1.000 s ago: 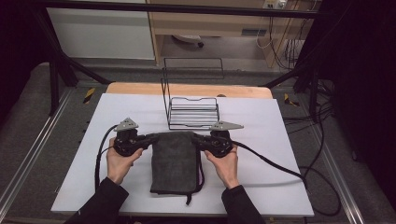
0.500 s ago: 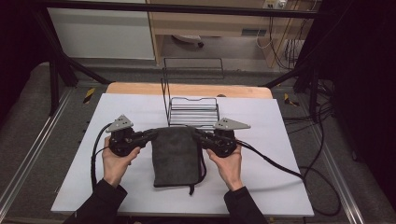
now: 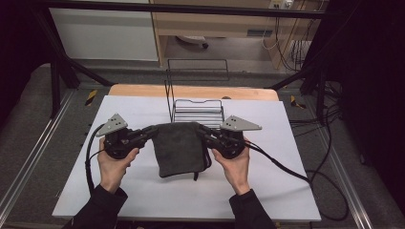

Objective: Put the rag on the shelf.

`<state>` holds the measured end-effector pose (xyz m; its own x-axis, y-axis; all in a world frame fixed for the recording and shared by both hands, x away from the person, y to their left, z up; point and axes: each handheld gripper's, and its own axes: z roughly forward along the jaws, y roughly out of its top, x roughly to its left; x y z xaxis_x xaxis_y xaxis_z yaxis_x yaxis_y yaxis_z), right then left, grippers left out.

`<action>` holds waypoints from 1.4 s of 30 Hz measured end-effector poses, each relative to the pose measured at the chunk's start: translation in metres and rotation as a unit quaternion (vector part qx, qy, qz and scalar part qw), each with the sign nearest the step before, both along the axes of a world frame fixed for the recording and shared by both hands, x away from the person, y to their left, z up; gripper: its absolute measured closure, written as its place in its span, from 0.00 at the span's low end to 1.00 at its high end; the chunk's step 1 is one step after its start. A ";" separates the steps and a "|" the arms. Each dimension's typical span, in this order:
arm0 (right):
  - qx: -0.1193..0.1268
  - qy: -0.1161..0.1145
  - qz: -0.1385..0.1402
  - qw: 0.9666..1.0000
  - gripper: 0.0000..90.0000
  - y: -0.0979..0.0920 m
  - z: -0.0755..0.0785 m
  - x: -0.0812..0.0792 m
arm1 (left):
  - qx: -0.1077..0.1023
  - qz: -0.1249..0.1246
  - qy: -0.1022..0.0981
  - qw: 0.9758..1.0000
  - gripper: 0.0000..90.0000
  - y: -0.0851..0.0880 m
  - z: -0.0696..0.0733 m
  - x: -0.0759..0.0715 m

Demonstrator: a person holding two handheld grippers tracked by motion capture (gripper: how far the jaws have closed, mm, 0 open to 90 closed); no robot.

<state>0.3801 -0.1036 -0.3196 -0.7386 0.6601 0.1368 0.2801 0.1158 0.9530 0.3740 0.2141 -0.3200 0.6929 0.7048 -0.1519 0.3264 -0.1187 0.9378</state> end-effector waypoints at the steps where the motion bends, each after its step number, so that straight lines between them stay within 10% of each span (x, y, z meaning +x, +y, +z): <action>1: 0.001 -0.003 0.000 1.000 0.88 0.000 0.002 -0.001 | -0.002 0.001 -0.002 1.000 0.89 0.000 0.001 -0.001; 42: 0.055 -0.116 -0.050 0.990 0.89 -0.015 0.069 -0.008 | -0.084 0.014 -0.095 0.992 0.89 -0.024 0.064 0.014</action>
<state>0.3719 -0.1184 -0.2502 -0.6898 0.7226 0.0455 0.0563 -0.0092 0.9984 0.3880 0.1903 -0.2556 0.7003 0.7007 -0.1364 0.1419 0.0507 0.9886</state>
